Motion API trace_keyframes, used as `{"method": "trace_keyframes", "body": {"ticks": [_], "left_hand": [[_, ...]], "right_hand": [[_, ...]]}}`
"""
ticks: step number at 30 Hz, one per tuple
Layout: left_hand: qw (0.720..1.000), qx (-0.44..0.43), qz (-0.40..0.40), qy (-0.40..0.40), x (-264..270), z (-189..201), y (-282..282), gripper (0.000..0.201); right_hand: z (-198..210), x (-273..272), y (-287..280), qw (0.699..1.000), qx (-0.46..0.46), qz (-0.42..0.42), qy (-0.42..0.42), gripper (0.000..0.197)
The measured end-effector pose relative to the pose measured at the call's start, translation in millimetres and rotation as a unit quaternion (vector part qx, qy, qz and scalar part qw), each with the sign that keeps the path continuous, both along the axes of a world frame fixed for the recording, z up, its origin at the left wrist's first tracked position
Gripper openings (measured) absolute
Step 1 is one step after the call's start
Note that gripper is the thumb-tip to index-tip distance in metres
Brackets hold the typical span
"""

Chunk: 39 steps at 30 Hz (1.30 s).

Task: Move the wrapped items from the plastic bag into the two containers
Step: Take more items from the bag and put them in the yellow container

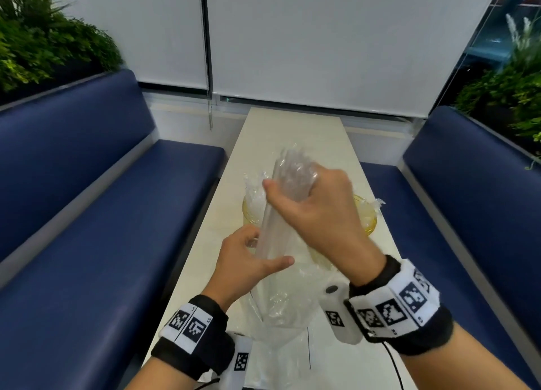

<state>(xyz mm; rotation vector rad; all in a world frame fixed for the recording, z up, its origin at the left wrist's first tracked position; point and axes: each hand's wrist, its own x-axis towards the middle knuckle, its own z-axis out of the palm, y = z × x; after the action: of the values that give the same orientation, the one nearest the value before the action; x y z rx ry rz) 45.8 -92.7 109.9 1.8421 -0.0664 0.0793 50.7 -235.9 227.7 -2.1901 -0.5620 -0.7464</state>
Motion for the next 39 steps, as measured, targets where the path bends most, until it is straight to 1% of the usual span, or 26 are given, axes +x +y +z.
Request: {"method": "trace_keyframes", "body": {"ticks": [2, 3, 5, 8, 10, 12, 15, 18, 21, 23, 26, 30, 32, 34, 36, 37, 39], "left_hand": [[1.000, 0.000, 0.007, -0.003, 2, -3, 3, 0.043], [1.000, 0.002, 0.012, -0.001, 3, -4, 4, 0.042], [1.000, 0.007, 0.022, -0.001, 4, -7, 7, 0.042], [0.999, 0.013, 0.032, -0.001, 7, -12, 12, 0.042], [0.999, 0.009, 0.033, 0.003, 9, -14, 13, 0.042], [0.999, 0.013, 0.034, 0.005, 9, -15, 14, 0.041], [0.999, 0.015, 0.037, -0.001, 10, -16, 15, 0.038], [0.999, 0.015, 0.031, -0.004, 9, -17, 14, 0.034], [0.999, 0.019, 0.030, -0.007, 10, -19, 13, 0.030], [0.999, 0.015, 0.033, -0.004, 11, -19, 14, 0.028], [0.999, 0.013, 0.033, -0.005, 11, -20, 14, 0.026], [0.999, 0.009, 0.034, -0.004, 11, -20, 14, 0.025], [0.999, 0.007, 0.035, -0.003, 11, -20, 16, 0.025], [0.999, 0.008, 0.034, -0.002, 11, -19, 17, 0.025], [0.999, 0.009, 0.033, -0.001, 11, -18, 17, 0.024], [0.999, 0.007, 0.033, 0.000, 10, -18, 17, 0.024], [1.000, 0.006, 0.030, -0.003, 10, -16, 16, 0.023]], "right_hand": [[23, -5, -8, 0.999, 0.034, 0.007, -0.034, 0.037], [33, -7, -13, 0.997, 0.056, 0.014, -0.045, 0.037], [48, -9, -24, 0.992, 0.103, 0.015, -0.073, 0.032], [62, -5, -47, 0.983, 0.147, -0.003, -0.110, 0.038], [70, 4, -65, 0.979, 0.153, -0.032, -0.129, 0.046], [71, 18, -83, 0.976, 0.147, -0.078, -0.144, 0.051], [57, 51, -108, 0.971, 0.103, -0.156, -0.147, 0.052], [30, 83, -127, 0.967, 0.022, -0.225, -0.120, 0.053], [5, 107, -134, 0.964, -0.018, -0.258, -0.061, 0.049], [-10, 118, -135, 0.967, -0.020, -0.256, -0.004, 0.044], [-35, 127, -136, 0.968, -0.037, -0.234, 0.089, 0.046], [-72, 127, -142, 0.945, -0.111, -0.234, 0.200, 0.041], [-89, 124, -145, 0.937, -0.103, -0.224, 0.247, 0.039], [-98, 122, -146, 0.931, -0.073, -0.213, 0.286, 0.039], [-99, 121, -147, 0.929, -0.045, -0.210, 0.301, 0.037], [-96, 120, -146, 0.932, -0.038, -0.215, 0.290, 0.039], [-90, 119, -148, 0.943, -0.033, -0.232, 0.237, 0.062]]}}
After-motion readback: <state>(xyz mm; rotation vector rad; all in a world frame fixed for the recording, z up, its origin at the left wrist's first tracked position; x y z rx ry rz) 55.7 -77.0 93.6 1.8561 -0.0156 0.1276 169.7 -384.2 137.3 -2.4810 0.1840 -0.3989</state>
